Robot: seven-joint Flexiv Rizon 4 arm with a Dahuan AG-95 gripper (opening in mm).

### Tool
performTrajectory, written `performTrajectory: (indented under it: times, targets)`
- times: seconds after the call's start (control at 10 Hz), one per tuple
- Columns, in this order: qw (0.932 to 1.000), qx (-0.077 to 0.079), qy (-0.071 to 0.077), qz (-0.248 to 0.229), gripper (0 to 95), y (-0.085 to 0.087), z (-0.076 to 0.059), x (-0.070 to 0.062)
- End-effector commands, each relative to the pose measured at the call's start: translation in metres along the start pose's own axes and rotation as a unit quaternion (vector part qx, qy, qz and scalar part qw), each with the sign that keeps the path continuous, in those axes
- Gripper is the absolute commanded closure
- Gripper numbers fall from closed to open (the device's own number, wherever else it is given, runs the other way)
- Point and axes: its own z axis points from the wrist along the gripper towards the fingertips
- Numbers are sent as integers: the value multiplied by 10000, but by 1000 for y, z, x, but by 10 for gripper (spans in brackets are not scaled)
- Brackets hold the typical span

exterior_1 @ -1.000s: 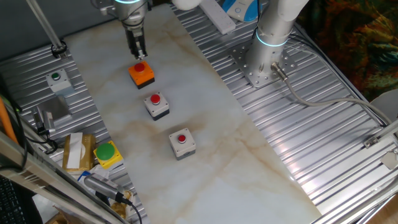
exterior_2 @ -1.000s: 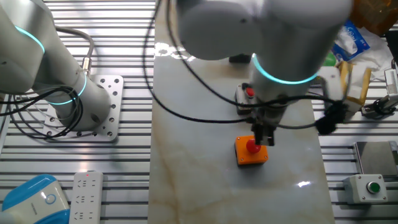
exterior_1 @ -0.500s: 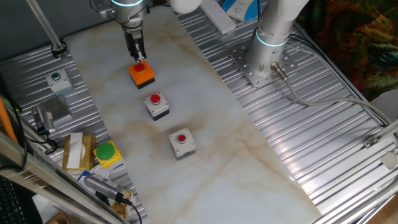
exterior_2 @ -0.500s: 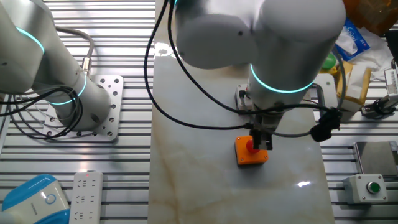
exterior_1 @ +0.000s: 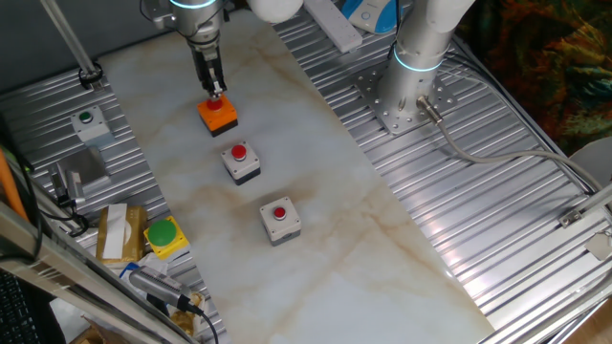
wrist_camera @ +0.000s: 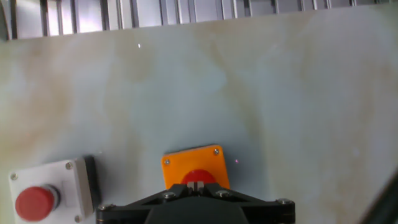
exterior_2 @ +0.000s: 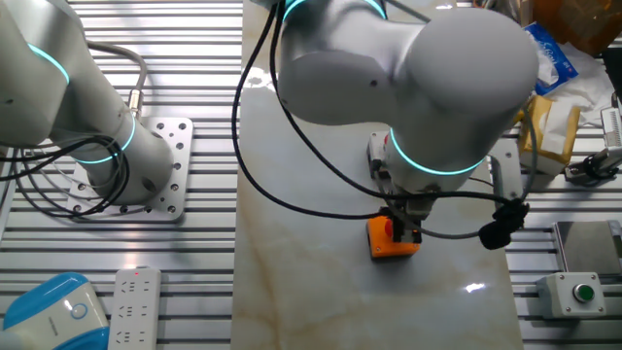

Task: Press three buttons from left to right in sequence

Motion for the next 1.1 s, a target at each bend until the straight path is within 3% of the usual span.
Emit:
performTrajectory:
  times: [0.1, 0.7, 1.1]
  targets:
    - [10000, -14, -18, 5, 950, 0, 2, 0]
    - [10000, -70, -48, 32, 950, 1, 18, -1]
    - [9999, -128, -58, 40, 950, -3, 19, 1]
